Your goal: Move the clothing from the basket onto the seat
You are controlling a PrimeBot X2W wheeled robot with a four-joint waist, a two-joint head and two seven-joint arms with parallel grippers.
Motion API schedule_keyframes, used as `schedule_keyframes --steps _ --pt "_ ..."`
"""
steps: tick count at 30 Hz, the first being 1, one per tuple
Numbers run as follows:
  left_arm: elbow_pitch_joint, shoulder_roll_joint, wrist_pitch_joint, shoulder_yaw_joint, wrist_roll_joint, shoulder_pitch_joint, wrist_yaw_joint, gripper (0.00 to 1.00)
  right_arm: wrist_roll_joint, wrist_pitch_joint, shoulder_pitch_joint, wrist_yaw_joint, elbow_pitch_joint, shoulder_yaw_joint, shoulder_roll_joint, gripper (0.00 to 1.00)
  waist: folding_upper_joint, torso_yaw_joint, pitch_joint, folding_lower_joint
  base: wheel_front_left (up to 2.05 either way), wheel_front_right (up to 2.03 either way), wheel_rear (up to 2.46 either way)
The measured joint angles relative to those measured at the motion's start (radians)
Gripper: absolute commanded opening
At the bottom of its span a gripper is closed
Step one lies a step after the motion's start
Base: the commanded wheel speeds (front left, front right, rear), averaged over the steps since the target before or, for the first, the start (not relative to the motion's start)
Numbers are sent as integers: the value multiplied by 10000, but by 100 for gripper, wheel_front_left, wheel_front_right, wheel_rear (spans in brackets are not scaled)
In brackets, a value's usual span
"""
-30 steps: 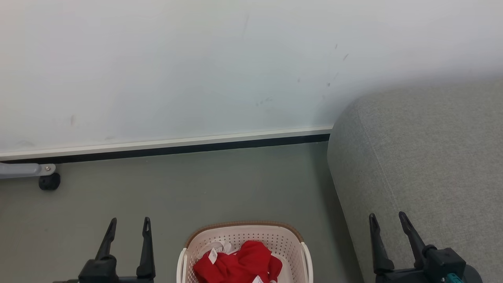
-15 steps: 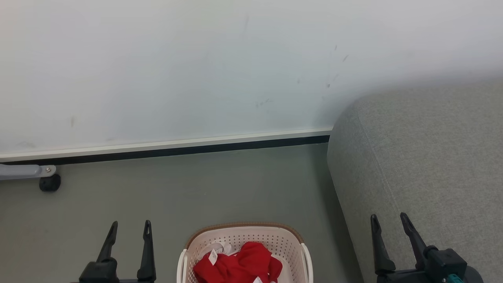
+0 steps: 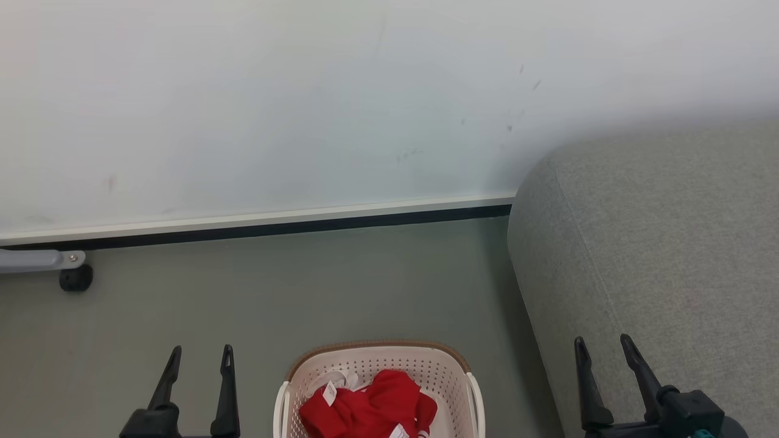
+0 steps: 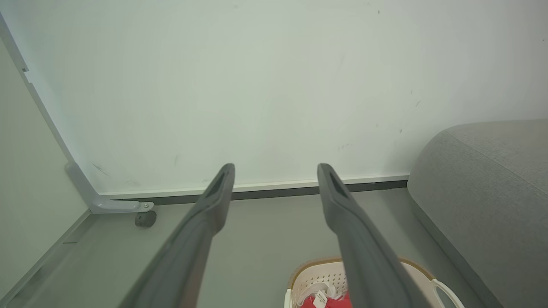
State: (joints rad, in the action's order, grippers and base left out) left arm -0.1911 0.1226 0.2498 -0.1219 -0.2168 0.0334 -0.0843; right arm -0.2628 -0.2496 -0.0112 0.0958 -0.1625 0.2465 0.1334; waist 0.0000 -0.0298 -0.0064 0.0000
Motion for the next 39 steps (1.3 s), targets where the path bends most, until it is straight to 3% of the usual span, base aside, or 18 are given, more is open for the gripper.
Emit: schedule_keyframes --steps 16,30,39 --pt "-115 23 2 -612 522 -666 422 100 132 -42 615 -79 639 -483 272 100 1 -174 1477 1 0 0 0" --pt "-2090 -357 -395 -1795 1168 -2831 848 100 151 -69 1730 -167 1639 -1237 681 100 1 -825 3309 2 0 0 0" --pt "-3707 -376 -911 -2272 1749 -4102 947 100 84 -71 2495 -257 2357 -1275 608 100 2 -1404 4691 3 0 0 0"
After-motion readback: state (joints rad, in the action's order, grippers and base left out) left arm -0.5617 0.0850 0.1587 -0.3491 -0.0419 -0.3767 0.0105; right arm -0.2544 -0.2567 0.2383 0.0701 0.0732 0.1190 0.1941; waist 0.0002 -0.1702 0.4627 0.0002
